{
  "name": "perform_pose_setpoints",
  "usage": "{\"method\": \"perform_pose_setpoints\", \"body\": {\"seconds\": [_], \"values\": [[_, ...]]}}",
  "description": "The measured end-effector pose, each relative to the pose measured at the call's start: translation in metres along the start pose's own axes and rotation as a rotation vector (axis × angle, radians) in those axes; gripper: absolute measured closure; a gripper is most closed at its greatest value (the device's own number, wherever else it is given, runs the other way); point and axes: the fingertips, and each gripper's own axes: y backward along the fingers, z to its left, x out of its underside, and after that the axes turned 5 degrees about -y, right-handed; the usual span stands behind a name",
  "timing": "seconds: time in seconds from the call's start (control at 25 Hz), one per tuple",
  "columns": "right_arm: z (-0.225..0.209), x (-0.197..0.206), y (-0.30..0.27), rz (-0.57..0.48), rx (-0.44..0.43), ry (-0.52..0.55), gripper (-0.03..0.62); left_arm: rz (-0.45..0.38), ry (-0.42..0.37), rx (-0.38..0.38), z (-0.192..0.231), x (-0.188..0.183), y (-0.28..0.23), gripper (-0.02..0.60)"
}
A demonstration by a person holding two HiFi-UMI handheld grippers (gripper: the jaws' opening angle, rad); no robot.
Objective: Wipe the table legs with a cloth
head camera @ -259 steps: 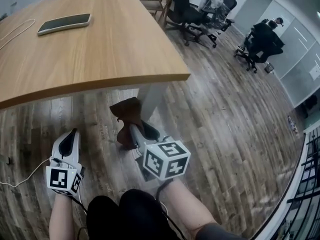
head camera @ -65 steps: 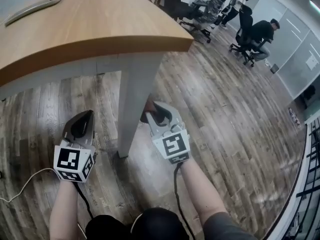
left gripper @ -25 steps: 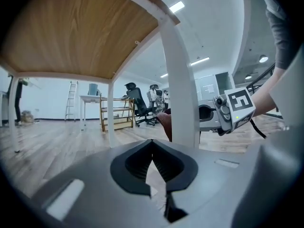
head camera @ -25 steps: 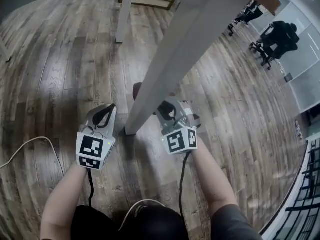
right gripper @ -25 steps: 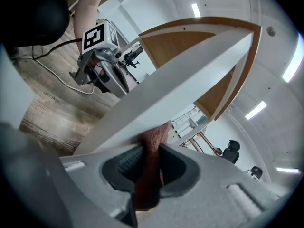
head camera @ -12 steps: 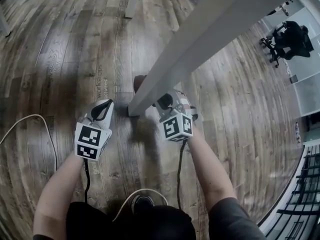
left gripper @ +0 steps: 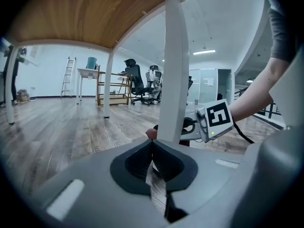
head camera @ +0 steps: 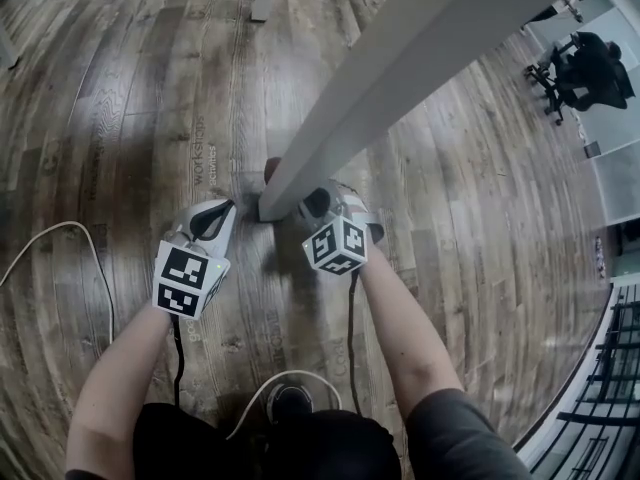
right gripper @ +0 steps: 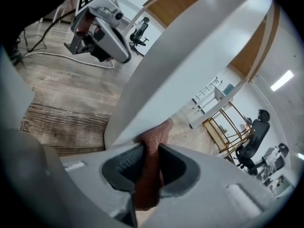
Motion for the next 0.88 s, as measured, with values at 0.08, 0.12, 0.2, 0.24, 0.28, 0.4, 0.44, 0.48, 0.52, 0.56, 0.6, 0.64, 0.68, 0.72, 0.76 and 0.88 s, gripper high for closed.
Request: {"method": "perform_pose_setpoints", "body": {"seconds": [0.08, 0.12, 0.2, 0.24, 0.28, 0.4, 0.44, 0.48, 0.52, 0.56, 0.6, 0.64, 0.68, 0.72, 0.76, 0.88], "values": [[0.000, 0.004, 0.002, 0.004, 0.016, -0.030, 0.528, -0.001, 0.006, 0.010, -0.003, -0.002, 0.001, 0.561], [-0.002, 0.005, 0.004, 0.005, 0.026, -0.048, 0.528, -0.002, 0.003, 0.009, -0.002, -0.001, 0.002, 0.561], [-0.008, 0.007, 0.009, 0.003, 0.051, -0.086, 0.528, -0.012, -0.008, -0.008, 0.003, -0.004, 0.005, 0.561], [-0.013, 0.007, 0.013, 0.002, 0.067, -0.102, 0.528, -0.023, -0.004, -0.020, 0.006, -0.009, 0.008, 0.561], [-0.018, 0.006, 0.018, 0.000, 0.082, -0.115, 0.528, -0.038, 0.005, -0.031, 0.008, -0.015, 0.010, 0.561], [-0.039, -0.006, 0.038, -0.021, 0.122, -0.139, 0.528, -0.094, 0.004, -0.047, 0.015, -0.047, 0.019, 0.561], [-0.048, -0.012, 0.045, -0.029, 0.139, -0.145, 0.530, -0.114, -0.010, -0.048, 0.018, -0.062, 0.022, 0.561], [-0.057, -0.018, 0.053, -0.034, 0.157, -0.150, 0.528, -0.131, -0.026, -0.046, 0.021, -0.078, 0.023, 0.561], [-0.067, -0.022, 0.062, -0.034, 0.176, -0.157, 0.528, -0.145, -0.045, -0.043, 0.024, -0.094, 0.025, 0.561], [-0.078, -0.026, 0.071, -0.031, 0.192, -0.169, 0.528, -0.155, -0.066, -0.041, 0.025, -0.110, 0.027, 0.561], [-0.088, -0.029, 0.082, -0.027, 0.205, -0.186, 0.528, -0.164, -0.089, -0.039, 0.026, -0.127, 0.030, 0.561], [-0.097, -0.033, 0.094, -0.022, 0.215, -0.210, 0.528, -0.174, -0.114, -0.037, 0.026, -0.145, 0.035, 0.561], [-0.106, -0.038, 0.107, -0.019, 0.224, -0.235, 0.528, -0.182, -0.140, -0.032, 0.025, -0.161, 0.041, 0.561], [-0.114, -0.044, 0.120, -0.016, 0.231, -0.260, 0.528, -0.190, -0.161, -0.024, 0.023, -0.178, 0.049, 0.561], [-0.121, -0.050, 0.133, -0.012, 0.235, -0.281, 0.528, -0.195, -0.174, -0.015, 0.019, -0.193, 0.057, 0.561], [-0.141, -0.067, 0.170, -0.001, 0.247, -0.347, 0.528, -0.191, -0.185, 0.004, 0.007, -0.231, 0.078, 0.561]]}}
